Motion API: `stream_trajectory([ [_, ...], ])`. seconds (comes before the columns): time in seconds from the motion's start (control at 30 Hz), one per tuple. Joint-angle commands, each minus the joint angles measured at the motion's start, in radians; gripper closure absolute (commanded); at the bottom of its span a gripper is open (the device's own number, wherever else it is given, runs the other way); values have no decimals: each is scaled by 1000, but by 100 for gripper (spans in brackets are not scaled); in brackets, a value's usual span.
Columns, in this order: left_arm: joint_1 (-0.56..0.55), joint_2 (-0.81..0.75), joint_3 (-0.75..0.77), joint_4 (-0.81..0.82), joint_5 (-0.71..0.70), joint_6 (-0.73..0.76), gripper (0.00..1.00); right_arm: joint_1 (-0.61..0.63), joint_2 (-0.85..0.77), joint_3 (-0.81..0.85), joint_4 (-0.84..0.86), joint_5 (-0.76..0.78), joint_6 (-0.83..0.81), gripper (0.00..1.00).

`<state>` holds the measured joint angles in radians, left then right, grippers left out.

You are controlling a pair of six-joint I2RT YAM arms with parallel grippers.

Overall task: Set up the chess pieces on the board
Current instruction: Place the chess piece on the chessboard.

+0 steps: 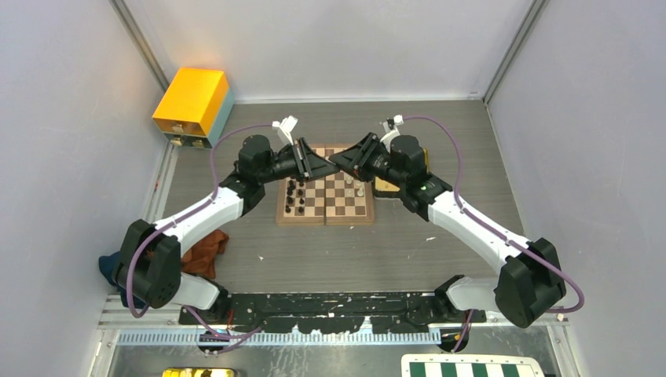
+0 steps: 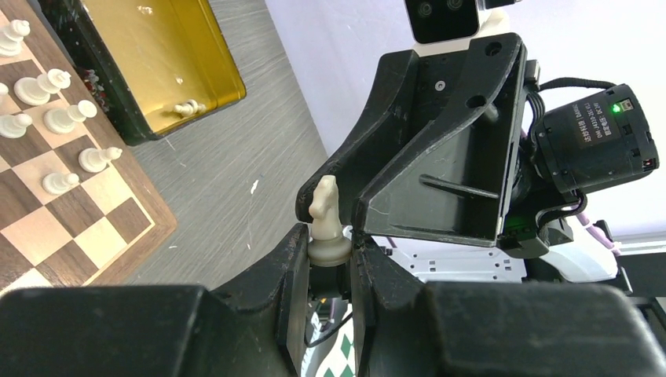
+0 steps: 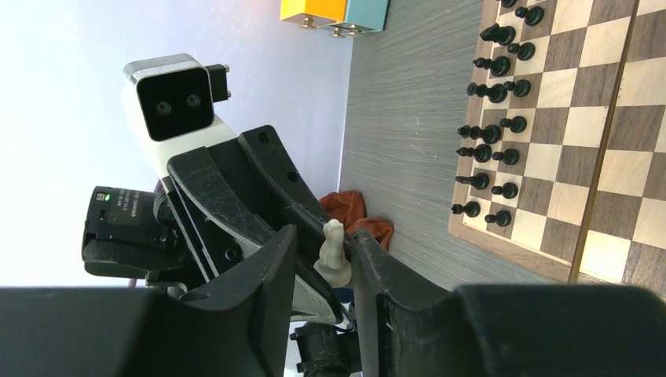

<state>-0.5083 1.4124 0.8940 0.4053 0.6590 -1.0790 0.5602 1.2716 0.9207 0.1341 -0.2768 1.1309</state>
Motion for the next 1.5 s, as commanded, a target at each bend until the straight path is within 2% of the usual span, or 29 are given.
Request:
stream_trajectory([
  [0.0,8,-44,29,9,30,39,100,5,-46,12,27,-12,-16,61],
  [0.3,26,-52,72,-78,106,99,100,4,-67,45,-59,-16,-82,56],
  [0.67,54,-22,156,-219,320,184,100,-21,-130,103,-251,-21,-228,53],
  [0.9,54,19,173,-289,464,237,100,-50,-175,127,-318,-92,-255,53],
  [1.13,54,41,173,-338,567,286,100,-56,-198,134,-351,-208,-246,56],
  [1.47,54,51,184,-370,617,320,100,-56,-193,83,-320,-314,-203,62],
])
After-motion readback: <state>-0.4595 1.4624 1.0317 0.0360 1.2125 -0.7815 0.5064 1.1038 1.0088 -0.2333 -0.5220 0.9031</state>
